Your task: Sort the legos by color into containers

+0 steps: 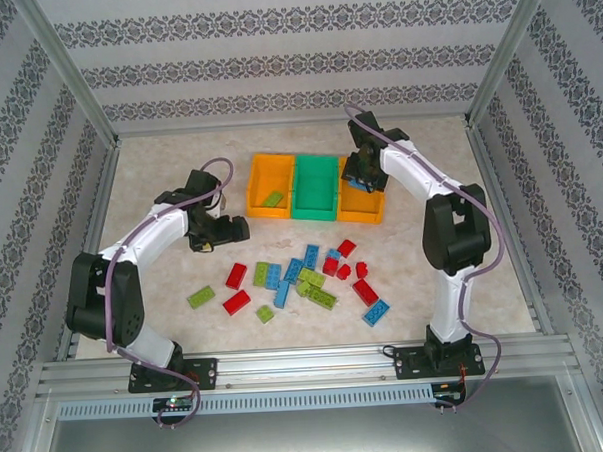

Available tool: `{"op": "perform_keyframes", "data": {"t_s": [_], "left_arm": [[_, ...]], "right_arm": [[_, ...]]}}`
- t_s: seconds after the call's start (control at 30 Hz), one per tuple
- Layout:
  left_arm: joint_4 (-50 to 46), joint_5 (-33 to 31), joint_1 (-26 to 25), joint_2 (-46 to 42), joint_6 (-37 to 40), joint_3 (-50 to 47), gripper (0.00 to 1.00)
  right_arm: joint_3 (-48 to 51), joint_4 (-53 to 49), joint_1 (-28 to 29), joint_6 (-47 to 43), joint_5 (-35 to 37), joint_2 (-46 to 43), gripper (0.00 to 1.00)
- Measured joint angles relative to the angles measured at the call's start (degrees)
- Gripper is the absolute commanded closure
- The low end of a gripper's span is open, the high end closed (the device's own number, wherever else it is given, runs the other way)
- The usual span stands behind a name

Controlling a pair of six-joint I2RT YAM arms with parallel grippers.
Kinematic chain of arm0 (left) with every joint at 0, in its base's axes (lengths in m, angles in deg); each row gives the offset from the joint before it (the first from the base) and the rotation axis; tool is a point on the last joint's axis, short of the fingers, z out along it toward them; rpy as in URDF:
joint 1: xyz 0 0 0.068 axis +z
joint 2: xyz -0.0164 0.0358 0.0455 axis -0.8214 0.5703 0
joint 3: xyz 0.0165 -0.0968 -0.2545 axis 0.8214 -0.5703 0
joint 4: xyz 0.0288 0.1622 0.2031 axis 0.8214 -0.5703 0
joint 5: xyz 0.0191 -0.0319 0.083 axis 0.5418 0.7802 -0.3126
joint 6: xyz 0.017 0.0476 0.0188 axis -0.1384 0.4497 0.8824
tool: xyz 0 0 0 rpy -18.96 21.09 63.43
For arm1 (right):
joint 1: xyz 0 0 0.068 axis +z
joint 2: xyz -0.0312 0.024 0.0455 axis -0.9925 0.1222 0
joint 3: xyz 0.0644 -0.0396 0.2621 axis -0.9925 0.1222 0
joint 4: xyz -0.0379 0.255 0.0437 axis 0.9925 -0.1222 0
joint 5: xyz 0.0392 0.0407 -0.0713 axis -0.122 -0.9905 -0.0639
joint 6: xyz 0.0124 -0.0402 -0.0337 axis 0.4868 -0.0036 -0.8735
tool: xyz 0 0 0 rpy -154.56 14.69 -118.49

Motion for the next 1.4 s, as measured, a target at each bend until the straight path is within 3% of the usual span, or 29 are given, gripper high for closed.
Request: {"op": "perform_keyframes", "data": {"t_s": [0.27,0.37,0.9,1.2,1.4], "left_arm": [[-1.77,2.36,-1.60,-2.34,0.02,-4.31,0.13],[-1.99,2.73,-2.38,-2.36,0.09,-4.70,0.13],[-3.30,1.42,-6.01,-2.01,0.63,-5.25,0.25],[-3.19,1.44,-6.10,3.87,1.40,-5.97,0.30],[-3.08,1.36,-6.10,5.35,2.58,-5.97,0.41]], "right_arm": [[-0.87,-0.57,-0.35,0.17,-0.17,2.29,0.24],[-0.87,-0.50,-0.35,0.48,-0.26,2.32,0.13],[-0.85,1.66,-0.35,0.22,-0.61,1.14,0.09],[-0.24,4.72,-0.35,0.24,-0.59,-4.50,0.09],[1.92,5.31,-0.83,0.26,-0.55,-5.92,0.09]]}}
